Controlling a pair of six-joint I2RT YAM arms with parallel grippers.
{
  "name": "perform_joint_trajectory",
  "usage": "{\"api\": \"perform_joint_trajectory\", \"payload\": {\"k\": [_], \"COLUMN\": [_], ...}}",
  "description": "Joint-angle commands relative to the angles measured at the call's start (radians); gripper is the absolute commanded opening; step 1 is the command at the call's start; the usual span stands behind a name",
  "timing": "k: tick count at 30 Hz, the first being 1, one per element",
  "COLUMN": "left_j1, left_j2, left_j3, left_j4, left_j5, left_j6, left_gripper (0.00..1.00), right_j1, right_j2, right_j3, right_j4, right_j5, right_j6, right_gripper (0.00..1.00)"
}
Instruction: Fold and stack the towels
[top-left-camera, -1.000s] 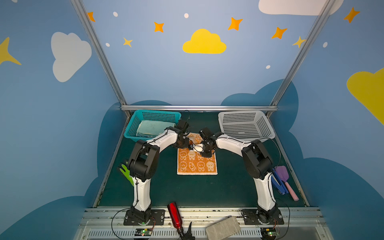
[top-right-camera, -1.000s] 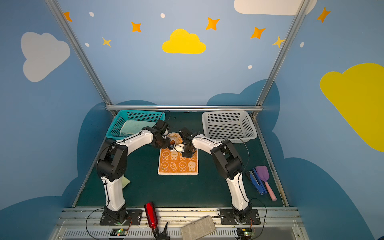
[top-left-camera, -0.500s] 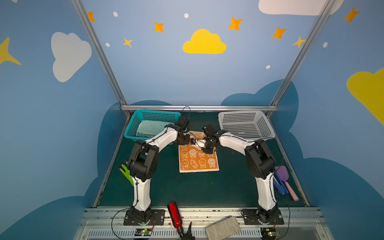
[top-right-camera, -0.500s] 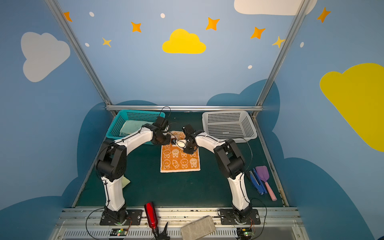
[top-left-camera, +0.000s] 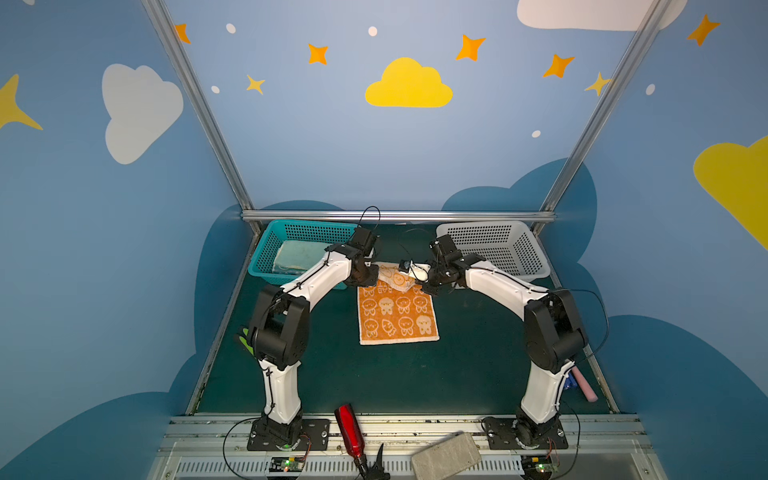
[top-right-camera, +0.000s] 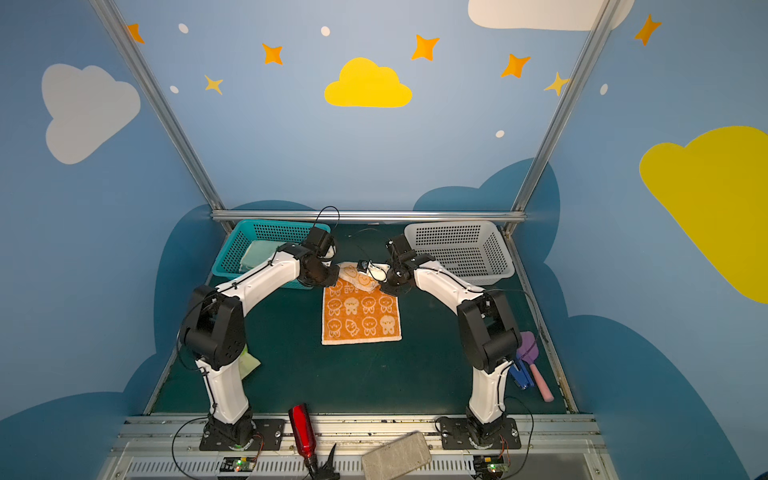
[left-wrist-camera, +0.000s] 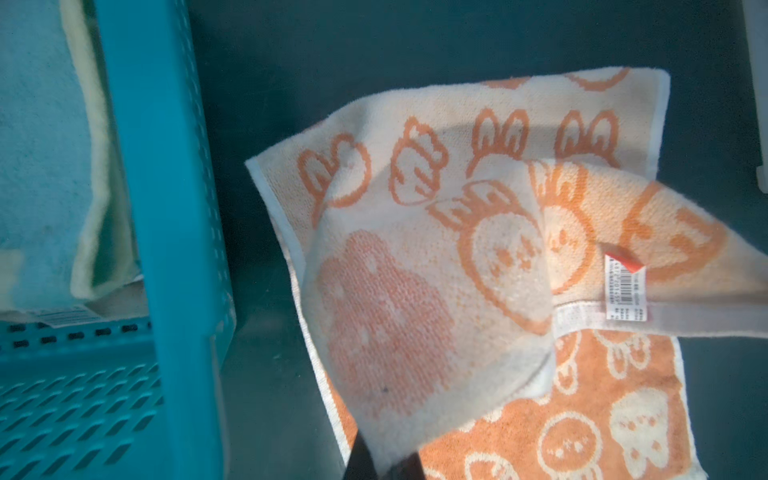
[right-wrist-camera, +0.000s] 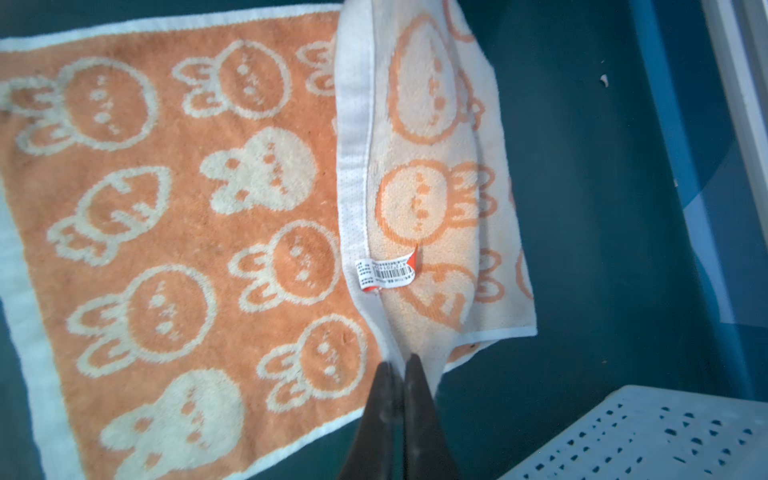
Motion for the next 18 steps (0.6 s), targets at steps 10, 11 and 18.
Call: {"api": "perform_joint_trajectory", "payload": {"k": [10,11,18], "left_j1": [-0.093,-0.102,-0.154], "left_j2": [-0.127,-0.138,-0.178], "left_j3": [-0.091,-0.099,-0.148], "left_j4": [-0.121,-0.124,-0.155], "left_j5": [-0.117,-0.124,-0.19], "left_j6": [0.013,0.007,-0.019], "left_gripper": [0.04,0.04,0.04], "right_j1": [-0.025,-0.025,-0.024], "right_j2": [-0.156,-0.163,-0.238], "right_j3": [-0.155,-0.162,-0.226], "right_j4": [-0.012,-0.018,-0.058], "right_j5": [-0.027,-0.025,-0.026], "right_j6": [-0.001,0.003,0.031], "right_gripper": [0.0,0.0,0.0]}}
